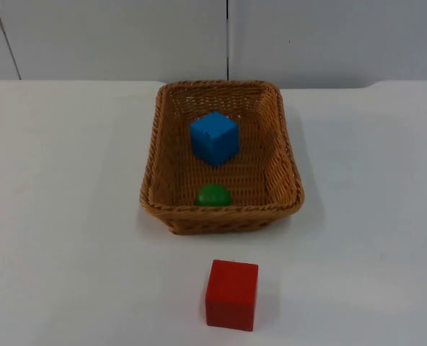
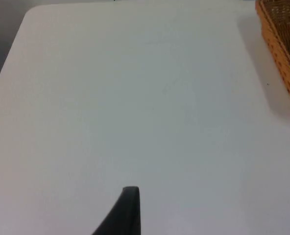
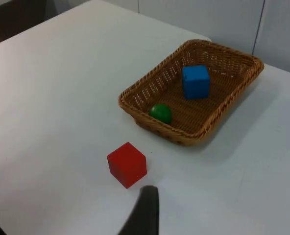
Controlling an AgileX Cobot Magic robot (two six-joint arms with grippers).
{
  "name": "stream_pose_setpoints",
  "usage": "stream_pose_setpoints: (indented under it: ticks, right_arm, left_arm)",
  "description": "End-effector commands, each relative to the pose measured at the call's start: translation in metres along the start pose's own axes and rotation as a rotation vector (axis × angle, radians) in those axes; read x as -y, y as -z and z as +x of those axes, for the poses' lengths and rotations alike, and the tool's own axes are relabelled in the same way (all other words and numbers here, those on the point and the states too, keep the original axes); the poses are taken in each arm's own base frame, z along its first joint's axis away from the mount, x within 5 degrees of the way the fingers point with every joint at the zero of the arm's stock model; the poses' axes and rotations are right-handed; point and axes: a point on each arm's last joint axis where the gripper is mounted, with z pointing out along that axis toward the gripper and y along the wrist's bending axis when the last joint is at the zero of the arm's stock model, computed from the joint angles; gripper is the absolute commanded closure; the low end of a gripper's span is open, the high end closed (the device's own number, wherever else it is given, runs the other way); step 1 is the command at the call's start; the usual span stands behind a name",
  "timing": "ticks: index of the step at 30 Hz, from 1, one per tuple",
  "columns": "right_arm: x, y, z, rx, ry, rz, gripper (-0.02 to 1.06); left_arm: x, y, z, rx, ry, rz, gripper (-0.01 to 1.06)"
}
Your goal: Place all geometric objects except the red cube into the basket.
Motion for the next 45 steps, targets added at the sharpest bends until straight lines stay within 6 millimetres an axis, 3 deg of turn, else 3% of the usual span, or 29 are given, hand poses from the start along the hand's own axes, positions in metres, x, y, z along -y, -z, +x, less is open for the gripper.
stream_pose_setpoints:
  ticks: [1, 10, 16, 31, 32, 35, 45]
  right_arm:
    - [0.000, 0.007, 0.007, -0.002, 0.022, 0.001, 0.26]
    - [0.004, 0.027, 0.032, -0.018, -0.004, 0.081, 0.26]
    - [0.006, 0.017, 0.054, -0.062, -0.029, 0.100, 0.26]
    - [0.006, 0.016, 0.055, -0.068, -0.039, 0.098, 0.26]
    - [0.006, 0.016, 0.055, -0.068, -0.039, 0.098, 0.24]
    - [0.006, 0.016, 0.055, -0.068, -0.039, 0.098, -0.01]
    - [0.006, 0.016, 0.055, -0.066, -0.038, 0.098, -0.01]
  left_arm:
    - [0.000, -0.001, -0.001, 0.027, 0.002, -0.002, 0.00]
    - [0.000, -0.008, 0.001, 0.034, 0.008, -0.002, 0.00]
    - [0.001, -0.008, 0.001, 0.034, 0.012, 0.005, 0.00]
    - [0.001, -0.008, 0.001, 0.034, 0.001, 0.012, 0.00]
    - [0.001, -0.008, 0.001, 0.034, 0.001, 0.012, 0.00]
    - [0.001, -0.008, 0.001, 0.034, 0.001, 0.012, 0.00]
    - [0.001, -0.008, 0.001, 0.034, 0.002, 0.014, 0.00]
